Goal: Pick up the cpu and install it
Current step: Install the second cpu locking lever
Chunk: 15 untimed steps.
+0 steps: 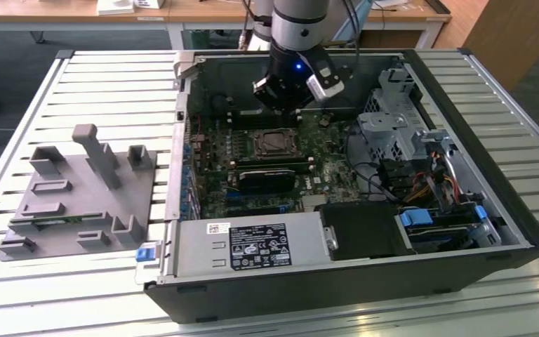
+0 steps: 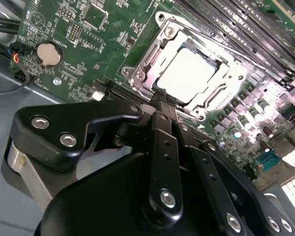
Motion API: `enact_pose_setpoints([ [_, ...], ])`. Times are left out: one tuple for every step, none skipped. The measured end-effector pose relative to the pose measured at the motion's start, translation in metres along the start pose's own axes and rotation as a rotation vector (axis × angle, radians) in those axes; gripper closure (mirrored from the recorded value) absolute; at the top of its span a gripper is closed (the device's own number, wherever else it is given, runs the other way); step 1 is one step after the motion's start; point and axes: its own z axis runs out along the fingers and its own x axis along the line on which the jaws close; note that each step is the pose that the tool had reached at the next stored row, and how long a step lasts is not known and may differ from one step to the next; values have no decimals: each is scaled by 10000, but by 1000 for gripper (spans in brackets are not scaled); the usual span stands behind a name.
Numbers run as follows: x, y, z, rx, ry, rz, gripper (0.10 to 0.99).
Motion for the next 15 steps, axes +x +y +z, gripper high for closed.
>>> enact_pose_setpoints([
  [1, -23, -1, 1, 0, 0, 980],
  [3, -50, -3, 1, 0, 0, 980],
  [4, -77, -4, 0, 0, 0, 980],
  [6, -110, -6, 2, 1, 1, 980],
  [7, -144, -7, 0, 0, 1, 980],
  [9, -173, -8, -1, -1, 2, 980],
  [10, -201, -11, 2, 2, 4, 980],
  [11, -226, -12, 1, 4, 11, 980],
  [12, -246, -12, -1, 10, 30, 980],
  [13, -261, -13, -2, 23, 52, 980],
  [13, -272, -14, -2, 41, 72, 980],
  [13, -282, -14, -3, 54, 90, 980],
  [13, -296, -14, -3, 56, 99, 980],
  [14, -315, -12, -4, 56, 103, 980],
  [16, -337, -10, -4, 56, 107, 980],
])
